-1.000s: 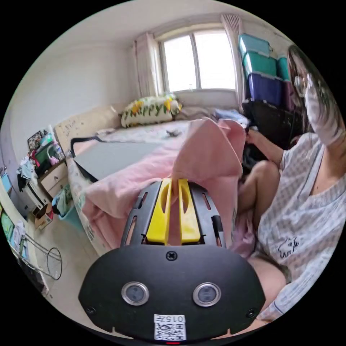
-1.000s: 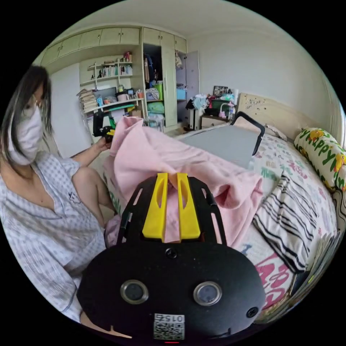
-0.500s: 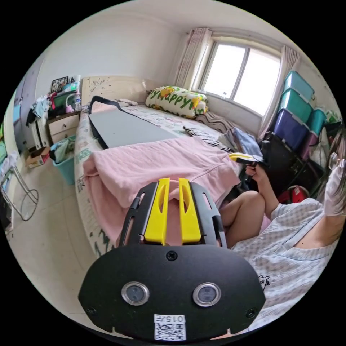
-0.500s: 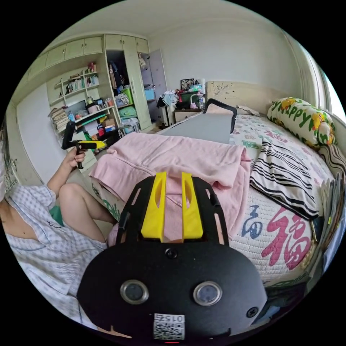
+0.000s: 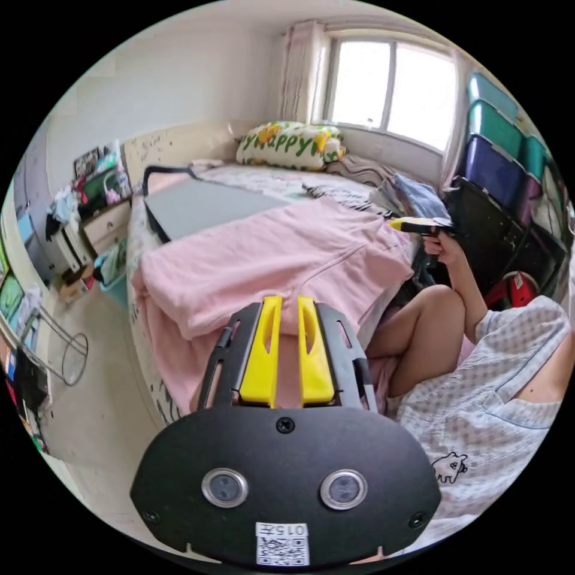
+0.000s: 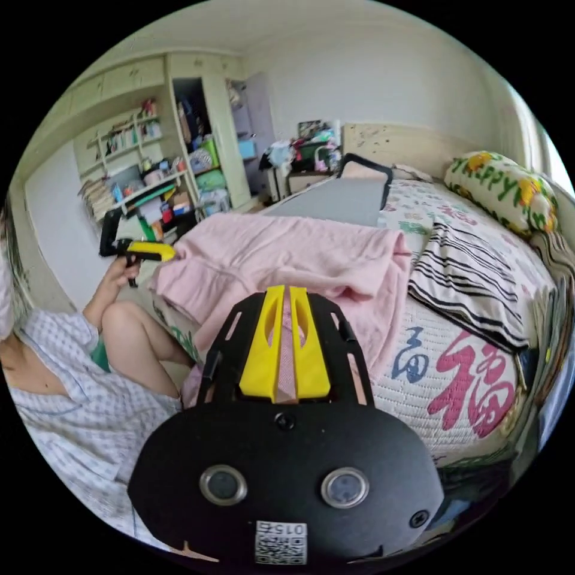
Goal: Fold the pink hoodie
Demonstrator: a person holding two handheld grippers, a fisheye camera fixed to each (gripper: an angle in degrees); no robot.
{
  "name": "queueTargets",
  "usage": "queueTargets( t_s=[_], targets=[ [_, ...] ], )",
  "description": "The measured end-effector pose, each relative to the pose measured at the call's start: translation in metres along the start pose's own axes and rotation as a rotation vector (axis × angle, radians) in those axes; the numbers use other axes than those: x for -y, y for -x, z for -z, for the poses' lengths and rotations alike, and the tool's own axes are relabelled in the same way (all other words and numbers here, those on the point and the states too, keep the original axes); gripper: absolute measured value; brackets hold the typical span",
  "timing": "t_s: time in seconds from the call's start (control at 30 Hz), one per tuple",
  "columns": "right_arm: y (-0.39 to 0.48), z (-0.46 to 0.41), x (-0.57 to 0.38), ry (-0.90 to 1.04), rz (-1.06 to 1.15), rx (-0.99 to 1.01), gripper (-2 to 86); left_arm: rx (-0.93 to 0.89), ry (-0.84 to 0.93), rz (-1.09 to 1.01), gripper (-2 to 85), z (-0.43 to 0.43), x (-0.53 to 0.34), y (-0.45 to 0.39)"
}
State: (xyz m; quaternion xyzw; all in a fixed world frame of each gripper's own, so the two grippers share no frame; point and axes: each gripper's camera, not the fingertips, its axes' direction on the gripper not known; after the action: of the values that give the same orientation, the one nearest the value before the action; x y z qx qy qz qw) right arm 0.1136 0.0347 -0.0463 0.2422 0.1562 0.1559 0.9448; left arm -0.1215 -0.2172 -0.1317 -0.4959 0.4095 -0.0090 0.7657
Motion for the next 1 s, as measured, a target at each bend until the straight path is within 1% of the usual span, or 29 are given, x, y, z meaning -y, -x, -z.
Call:
queueTargets(
  t_s=[0.03, 0.07, 0.1, 0.17, 0.2, 0.27, 0.33, 0.4, 0.47, 0.5, 0.53, 0.57, 0.63, 0.7, 0.73, 0.77, 0.8, 0.87, 1.0],
  targets=[
    [-0.023, 0.013, -0.002, -0.058, -0.1, -0.027, 2.4, -0.046, -0.015, -0.075, 6.3, -0.004, 0.011, -0.021],
    [-0.043, 0.02, -0.004, -0.094, -0.177, -0.042, 3.0, -0.089, 0.024, -0.17, 7.4, -0.017, 0.025, -0.046],
    [-0.052, 0.022, -0.005, -0.103, -0.204, -0.045, 3.4, -0.102, 0.056, -0.223, 7.9, -0.026, 0.032, -0.06],
    [-0.079, 0.019, -0.007, -0.078, -0.276, -0.047, 5.3, -0.057, 0.155, -0.421, 10.8, -0.068, 0.052, -0.118],
    [-0.083, 0.017, -0.006, -0.061, -0.283, -0.042, 5.8, -0.033, 0.165, -0.467, 11.1, -0.077, 0.055, -0.132],
    [-0.094, 0.009, -0.002, -0.002, -0.281, 0.006, 8.0, 0.039, 0.155, -0.625, 11.6, -0.11, 0.068, -0.179],
    [-0.099, 0.008, 0.001, 0.006, -0.285, 0.055, 8.9, 0.037, 0.137, -0.681, 10.9, -0.129, 0.077, -0.201],
    [-0.103, 0.009, 0.004, 0.001, -0.293, 0.096, 9.1, 0.022, 0.142, -0.682, 10.3, -0.149, 0.086, -0.21],
    [-0.11, 0.009, 0.007, -0.001, -0.305, 0.133, 8.9, -0.022, 0.244, -0.589, 11.4, -0.184, 0.095, -0.2],
    [-0.113, 0.009, 0.007, -0.007, -0.315, 0.151, 8.9, -0.041, 0.265, -0.561, 11.7, -0.192, 0.095, -0.195],
    [-0.119, 0.008, 0.008, -0.014, -0.334, 0.188, 8.7, -0.081, 0.262, -0.514, 12.3, -0.2, 0.093, -0.184],
    [-0.125, 0.008, 0.008, -0.018, -0.345, 0.219, 8.6, -0.107, 0.214, -0.47, 11.8, -0.2, 0.089, -0.173],
    [-0.132, 0.01, 0.006, -0.038, -0.362, 0.259, 8.4, -0.142, 0.207, -0.422, 11.0, -0.202, 0.09, -0.165],
    [-0.14, 0.015, 0.002, -0.091, -0.384, 0.353, 7.9, -0.154, 0.22, -0.418, 9.4, -0.204, 0.092, -0.163],
    [-0.147, 0.019, -0.003, -0.139, -0.404, 0.444, 7.2, -0.192, 0.231, -0.423, 8.2, -0.207, 0.092, -0.163],
    [-0.152, 0.022, -0.007, -0.169, -0.414, 0.497, 7.8, -0.189, 0.224, -0.417, 7.1, -0.209, 0.089, -0.162],
    [-0.154, 0.023, -0.007, -0.172, -0.404, 0.496, 8.2, -0.181, 0.217, -0.421, 6.8, -0.21, 0.087, -0.162],
    [-0.153, 0.021, -0.009, -0.141, -0.378, 0.416, 8.0, -0.169, 0.193, -0.429, 5.7, -0.208, 0.084, -0.164],
    [-0.15, 0.016, -0.011, -0.113, -0.377, 0.389, 8.3, -0.179, 0.152, -0.443, 4.0, -0.203, 0.079, -0.163]
  ],
)
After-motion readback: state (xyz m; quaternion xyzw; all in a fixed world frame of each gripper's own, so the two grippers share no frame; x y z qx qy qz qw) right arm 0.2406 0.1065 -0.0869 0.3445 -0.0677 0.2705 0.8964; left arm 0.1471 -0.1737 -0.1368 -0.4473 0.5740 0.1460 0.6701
